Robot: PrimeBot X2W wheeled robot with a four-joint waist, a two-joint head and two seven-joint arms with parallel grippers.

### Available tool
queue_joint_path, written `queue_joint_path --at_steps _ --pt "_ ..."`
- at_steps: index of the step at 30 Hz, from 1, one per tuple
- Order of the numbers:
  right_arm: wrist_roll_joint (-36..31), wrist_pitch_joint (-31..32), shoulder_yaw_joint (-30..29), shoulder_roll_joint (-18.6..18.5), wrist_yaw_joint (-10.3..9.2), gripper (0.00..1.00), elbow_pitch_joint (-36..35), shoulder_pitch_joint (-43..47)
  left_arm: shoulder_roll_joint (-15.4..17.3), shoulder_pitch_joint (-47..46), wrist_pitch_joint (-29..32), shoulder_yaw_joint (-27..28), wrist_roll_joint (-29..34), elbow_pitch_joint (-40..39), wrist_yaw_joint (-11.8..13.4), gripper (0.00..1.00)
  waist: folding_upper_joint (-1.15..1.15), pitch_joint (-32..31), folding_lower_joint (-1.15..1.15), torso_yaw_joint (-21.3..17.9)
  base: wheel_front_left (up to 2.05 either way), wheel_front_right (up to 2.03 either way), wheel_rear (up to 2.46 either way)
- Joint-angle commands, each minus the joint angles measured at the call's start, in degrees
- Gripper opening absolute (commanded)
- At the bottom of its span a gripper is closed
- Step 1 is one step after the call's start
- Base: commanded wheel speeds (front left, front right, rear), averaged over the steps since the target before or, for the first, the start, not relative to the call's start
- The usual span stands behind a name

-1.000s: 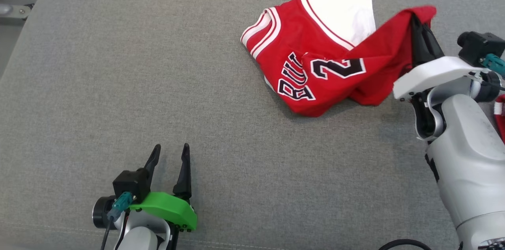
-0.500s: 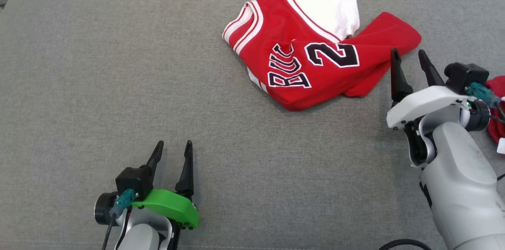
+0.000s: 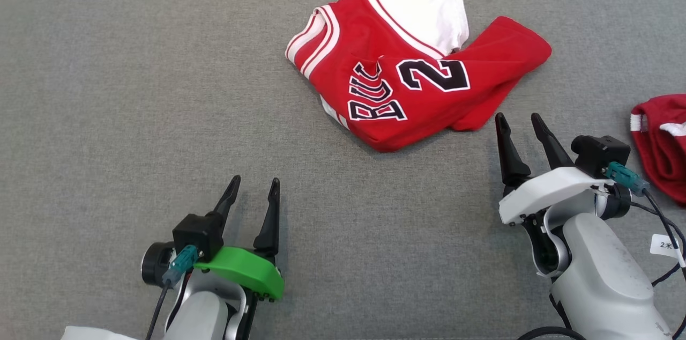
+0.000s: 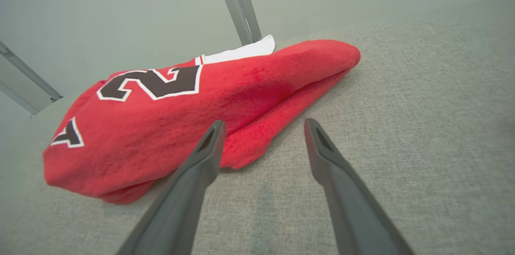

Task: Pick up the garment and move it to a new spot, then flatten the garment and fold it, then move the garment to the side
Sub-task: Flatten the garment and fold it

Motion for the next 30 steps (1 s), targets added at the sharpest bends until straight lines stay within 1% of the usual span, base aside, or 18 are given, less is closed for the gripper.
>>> queue_joint_path --at_steps 1,7,12,15,19,24,28,29,30 --pt "0.39 -0.17 0.20 -0.06 -0.01 1.00 -0.78 0.82 0.16 -1.62 -0.01 -0.19 0.56 0.11 -0.35 1.00 0.00 0.23 0.00 -0.90 0.00 0.00 0.00" --pt "0.24 -0.17 1.11 0.26 -0.01 1.00 -3.59 0.83 0.17 -6.18 -0.01 -0.75 2.83 3.39 -0.64 1.00 0.00 1.33 0.00 -4.80 0.00 0.00 0.00" --pt "0.30 -0.17 1.98 0.65 -0.01 1.00 -4.88 0.29 0.18 -11.08 -0.02 -0.37 5.06 9.98 -0.48 1.00 0.00 3.29 0.00 -8.95 0.00 0.00 0.00" --pt "0.11 -0.17 1.80 0.57 -0.01 1.00 -5.25 0.26 0.18 -13.95 -0.01 0.13 5.77 12.58 -0.81 1.00 0.00 4.52 0.00 -10.88 0.00 0.00 0.00" --pt "0.12 -0.17 1.37 0.41 -0.01 1.00 -5.28 0.52 0.20 -15.70 -0.01 0.95 5.81 14.03 -0.64 1.00 0.00 5.46 0.00 -12.30 0.00 0.00 0.00" --pt "0.03 -0.17 1.04 0.55 -0.01 1.00 -5.32 0.20 0.22 -18.35 -0.01 1.30 6.39 15.95 -1.26 1.00 0.00 6.73 0.00 -13.90 0.00 0.00 0.00" --pt "0.04 -0.17 1.41 1.04 -0.01 1.00 -5.17 -0.60 0.22 -20.41 -0.01 2.08 6.68 15.80 -1.39 1.00 0.00 7.81 0.00 -15.14 0.00 0.00 0.00" --pt "0.05 -0.17 1.46 1.16 -0.01 1.00 -5.14 -0.64 0.22 -20.64 -0.01 2.18 6.61 15.81 -1.47 0.58 0.00 7.91 0.00 -15.31 0.00 0.00 0.00" --pt "0.06 -0.17 1.49 1.28 -0.01 1.00 -5.10 -0.72 0.22 -20.84 -0.01 2.26 6.55 15.83 -1.64 0.09 0.00 7.97 0.00 -15.45 0.00 0.00 0.00"
